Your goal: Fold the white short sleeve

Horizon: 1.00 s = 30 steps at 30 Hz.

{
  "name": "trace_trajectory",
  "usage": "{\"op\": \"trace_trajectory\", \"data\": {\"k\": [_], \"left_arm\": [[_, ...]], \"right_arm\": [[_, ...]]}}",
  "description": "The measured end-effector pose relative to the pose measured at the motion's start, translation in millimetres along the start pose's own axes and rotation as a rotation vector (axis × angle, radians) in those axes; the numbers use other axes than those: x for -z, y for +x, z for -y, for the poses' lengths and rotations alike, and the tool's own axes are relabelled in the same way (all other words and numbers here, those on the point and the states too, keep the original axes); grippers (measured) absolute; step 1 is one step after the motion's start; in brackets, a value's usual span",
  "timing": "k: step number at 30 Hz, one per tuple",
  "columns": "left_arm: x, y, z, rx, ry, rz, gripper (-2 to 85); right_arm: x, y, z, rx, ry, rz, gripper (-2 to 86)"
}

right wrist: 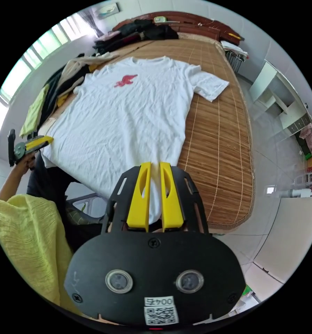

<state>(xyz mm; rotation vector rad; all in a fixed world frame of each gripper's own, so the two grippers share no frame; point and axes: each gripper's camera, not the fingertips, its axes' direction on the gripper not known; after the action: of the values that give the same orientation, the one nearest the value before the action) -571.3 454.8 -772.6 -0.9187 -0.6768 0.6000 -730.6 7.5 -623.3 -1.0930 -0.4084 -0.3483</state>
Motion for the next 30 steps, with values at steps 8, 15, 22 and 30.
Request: {"op": "trace_trajectory", "data": {"k": [8, 15, 22, 30], "left_arm": [[8, -11, 4, 0.014, -0.004, 0.022, 0.3], [22, -13, 0, -0.039, 0.036, 0.1, 0.4], [69, -68, 0, 0.195, 0.22, 0.114, 0.5], [47, -137, 43, 0.195, 0.26, 0.144, 0.3]], "right_arm": [[20, -38, 5, -0.016, 0.085, -0.069, 5.4], [43, -64, 16, -0.024, 0.125, -0.153, 4.6], [91, -118, 56, 0.082, 0.222, -0.055, 3.2], [98, -192, 154, 0.212, 0.182, 0.16, 3.1]]}}
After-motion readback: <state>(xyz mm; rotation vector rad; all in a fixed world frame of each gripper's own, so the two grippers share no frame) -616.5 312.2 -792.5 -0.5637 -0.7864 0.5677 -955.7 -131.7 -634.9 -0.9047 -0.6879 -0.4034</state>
